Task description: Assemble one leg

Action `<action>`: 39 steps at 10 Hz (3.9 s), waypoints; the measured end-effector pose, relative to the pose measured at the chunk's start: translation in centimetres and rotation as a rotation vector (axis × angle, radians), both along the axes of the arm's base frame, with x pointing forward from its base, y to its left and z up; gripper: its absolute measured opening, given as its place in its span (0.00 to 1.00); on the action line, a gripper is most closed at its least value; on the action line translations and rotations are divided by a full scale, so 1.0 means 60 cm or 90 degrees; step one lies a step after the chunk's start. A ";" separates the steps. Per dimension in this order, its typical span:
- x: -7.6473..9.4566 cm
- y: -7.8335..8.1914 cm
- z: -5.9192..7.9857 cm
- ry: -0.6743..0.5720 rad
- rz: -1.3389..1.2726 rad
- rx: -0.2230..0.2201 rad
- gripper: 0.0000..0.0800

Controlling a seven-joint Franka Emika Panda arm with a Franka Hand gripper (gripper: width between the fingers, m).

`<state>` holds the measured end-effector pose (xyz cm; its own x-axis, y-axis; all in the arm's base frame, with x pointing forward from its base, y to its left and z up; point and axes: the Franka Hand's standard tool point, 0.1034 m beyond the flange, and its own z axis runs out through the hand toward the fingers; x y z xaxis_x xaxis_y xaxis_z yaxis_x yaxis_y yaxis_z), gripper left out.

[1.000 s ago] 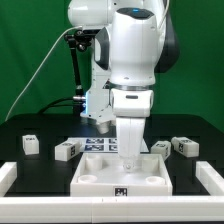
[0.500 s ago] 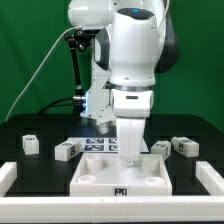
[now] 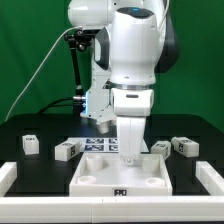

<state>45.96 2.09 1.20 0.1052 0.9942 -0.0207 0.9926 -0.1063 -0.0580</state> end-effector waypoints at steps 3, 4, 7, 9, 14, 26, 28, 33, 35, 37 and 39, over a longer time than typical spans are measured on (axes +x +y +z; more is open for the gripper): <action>0.008 -0.010 -0.003 -0.019 0.042 0.008 0.08; 0.008 -0.008 -0.003 -0.021 0.043 0.008 0.08; 0.022 0.037 -0.003 -0.027 0.030 0.011 0.08; 0.044 0.072 -0.002 -0.038 0.051 0.017 0.08; 0.052 0.099 -0.002 -0.033 0.065 0.021 0.08; 0.047 0.116 0.046 -0.056 0.017 0.014 0.81; 0.034 0.137 0.087 -0.076 -0.020 0.011 0.81; 0.025 0.153 0.105 -0.073 -0.152 0.005 0.81; 0.012 0.156 0.100 -0.073 -0.293 0.011 0.81; -0.011 0.170 0.098 -0.061 -0.479 0.011 0.81; -0.024 0.188 0.093 -0.050 -0.616 0.013 0.81</action>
Offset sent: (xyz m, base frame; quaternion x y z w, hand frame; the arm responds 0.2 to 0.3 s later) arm -0.0057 0.0097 -0.0070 -0.0017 0.0152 -0.0214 0.9997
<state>44.51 13.38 6.77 0.8784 0.4765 0.0379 0.4770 -0.8789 -0.0066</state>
